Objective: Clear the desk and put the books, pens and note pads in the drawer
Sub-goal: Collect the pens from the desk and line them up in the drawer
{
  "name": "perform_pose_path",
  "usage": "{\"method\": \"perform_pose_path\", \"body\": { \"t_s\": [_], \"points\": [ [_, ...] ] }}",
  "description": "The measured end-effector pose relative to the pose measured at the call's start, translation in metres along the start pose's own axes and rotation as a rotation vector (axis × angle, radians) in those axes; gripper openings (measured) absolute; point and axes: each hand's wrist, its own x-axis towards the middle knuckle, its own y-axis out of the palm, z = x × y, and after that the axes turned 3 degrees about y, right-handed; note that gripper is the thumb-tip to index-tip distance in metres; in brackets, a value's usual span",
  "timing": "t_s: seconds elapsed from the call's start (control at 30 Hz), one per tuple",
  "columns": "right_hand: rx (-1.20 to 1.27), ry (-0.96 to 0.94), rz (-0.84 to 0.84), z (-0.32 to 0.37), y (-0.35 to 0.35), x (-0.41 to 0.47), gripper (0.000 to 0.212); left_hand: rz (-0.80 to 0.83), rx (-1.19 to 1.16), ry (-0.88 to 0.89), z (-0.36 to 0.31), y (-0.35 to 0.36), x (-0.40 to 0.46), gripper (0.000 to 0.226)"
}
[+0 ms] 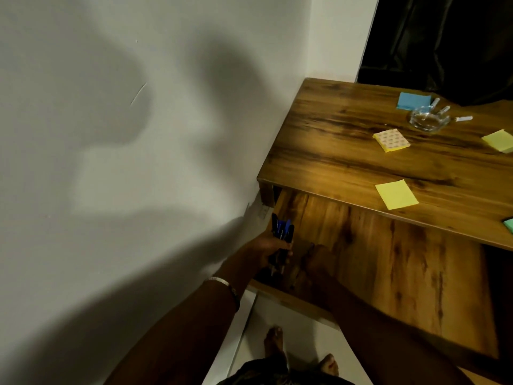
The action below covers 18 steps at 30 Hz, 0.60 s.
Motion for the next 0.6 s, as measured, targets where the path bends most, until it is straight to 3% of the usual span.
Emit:
{"method": "perform_pose_path", "body": {
  "t_s": [0.27, 0.43, 0.5, 0.6],
  "points": [
    [-0.070, -0.036, -0.068, -0.010, 0.009, 0.012, 0.022, 0.055, 0.017, 0.021, -0.001, -0.001, 0.001, 0.009],
    [-0.139, -0.097, 0.023, -0.004, -0.011, -0.002, 0.024, 0.038, 0.044, -0.018, -0.002, 0.001, 0.009, 0.009],
    [-0.032, -0.099, -0.058, -0.003, -0.016, -0.006, 0.023, 0.025, 0.087, -0.024, -0.001, 0.003, 0.016, 0.010],
    [0.429, -0.052, -0.162, 0.006, -0.019, -0.006, 0.035, -0.042, 0.096, -0.053, -0.003, 0.012, 0.025, 0.019]
  ]
}}
